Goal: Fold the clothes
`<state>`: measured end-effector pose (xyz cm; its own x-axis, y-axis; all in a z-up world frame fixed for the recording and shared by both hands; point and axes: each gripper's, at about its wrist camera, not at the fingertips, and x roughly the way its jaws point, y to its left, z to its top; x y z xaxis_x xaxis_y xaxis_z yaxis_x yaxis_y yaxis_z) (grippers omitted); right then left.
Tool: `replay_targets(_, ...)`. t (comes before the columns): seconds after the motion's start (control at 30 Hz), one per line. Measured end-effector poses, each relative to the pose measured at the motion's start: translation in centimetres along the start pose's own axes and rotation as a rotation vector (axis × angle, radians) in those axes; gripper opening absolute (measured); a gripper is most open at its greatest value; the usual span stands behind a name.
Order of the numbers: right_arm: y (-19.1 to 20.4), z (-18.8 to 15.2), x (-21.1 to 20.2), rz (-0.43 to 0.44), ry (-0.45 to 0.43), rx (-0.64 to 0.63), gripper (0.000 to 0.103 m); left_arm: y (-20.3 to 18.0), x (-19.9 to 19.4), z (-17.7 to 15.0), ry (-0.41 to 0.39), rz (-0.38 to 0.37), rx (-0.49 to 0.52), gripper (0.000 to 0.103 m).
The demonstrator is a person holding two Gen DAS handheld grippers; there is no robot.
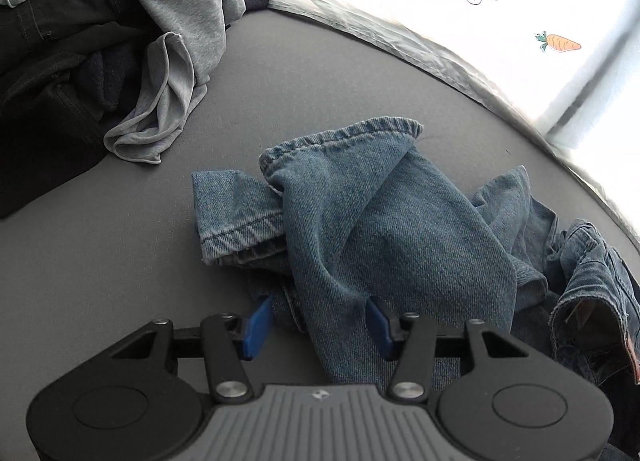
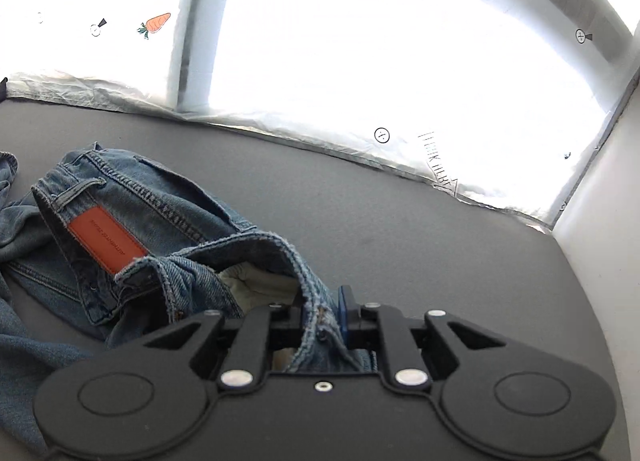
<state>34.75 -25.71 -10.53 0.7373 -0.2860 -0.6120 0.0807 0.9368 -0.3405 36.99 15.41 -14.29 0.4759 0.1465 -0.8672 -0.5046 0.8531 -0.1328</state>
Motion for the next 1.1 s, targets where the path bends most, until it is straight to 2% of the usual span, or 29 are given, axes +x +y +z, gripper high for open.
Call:
replay_targets(0.07,-3.0,0.6,-0.2,-0.166,-0.048,0.012,0.01,-0.1,-0.5,-0.3,-0.004,0.002,0.008,0.053)
replay_targets(0.1,-4.6,0.9,0.0,-0.207,-0.051,0.03,0.01,-0.1,-0.8,-0.4,-0.004,0.002,0.013,0.053)
replay_targets(0.2,-12.2,0.7,1.1,-0.255,0.001,0.254,0.01,-0.1,-1.4,-0.8,-0.004,0.006,0.023,0.053)
replay_targets(0.3,-17.3,-0.9,1.5,-0.282,0.034,0.4,0.01,0.0,-2.1,-1.1,-0.014,0.016,0.035,0.053)
replay_targets(0.4,-20.4,-2.4,1.6,-0.339,0.053,0.485,0.011,0.1,-2.3,-1.3,-0.012,0.023,0.042,0.053)
replay_targets(0.43,-21.4,-3.0,1.7,-0.355,0.061,0.523,0.013,0.2,-2.4,-1.3,-0.011,0.025,0.045,0.053)
replay_targets(0.5,-23.1,-4.5,3.0,-0.344,0.168,0.606,0.036,0.3,-2.5,-1.4,-0.01,0.03,0.05,0.053)
replay_targets(0.53,-24.0,-5.3,3.7,-0.338,0.221,0.647,0.037,0.3,-2.6,-1.5,-0.009,0.032,0.052,0.053)
replay_targets(0.6,-23.4,-7.0,3.7,-0.309,0.241,0.695,0.039,0.0,-2.6,-1.5,-0.008,0.036,0.064,0.053)
replay_targets(0.63,-22.4,-7.2,3.4,-0.324,0.241,0.642,0.041,-0.2,-2.7,-1.5,-0.009,0.037,0.071,0.054)
replay_targets(0.7,-20.2,-7.5,2.5,-0.354,0.231,0.533,0.057,-0.8,-2.6,-1.3,-0.012,0.031,0.093,0.054)
replay_targets(0.77,-17.8,-7.6,1.5,-0.384,0.211,0.424,0.067,-1.6,-2.6,-1.1,-0.018,0.028,0.117,0.054)
replay_targets(0.87,-15.0,-6.9,0.0,-0.362,0.16,0.344,0.069,-2.4,-2.4,-0.8,-0.023,0.028,0.143,0.054)
replay_targets(0.93,-12.7,-6.1,-0.8,-0.32,0.119,0.275,0.071,-2.9,-2.1,-0.4,-0.029,0.035,0.156,0.054)
replay_targets(1.0,-10.1,-5.0,-1.1,-0.232,0.066,0.18,0.077,-3.3,-1.8,0.1,-0.036,0.043,0.17,0.054)
replay_targets(1.1,-5.1,-4.1,-1.4,-0.089,0.028,-0.047,0.078,-3.7,-1.5,0.8,-0.047,0.048,0.18,0.055)
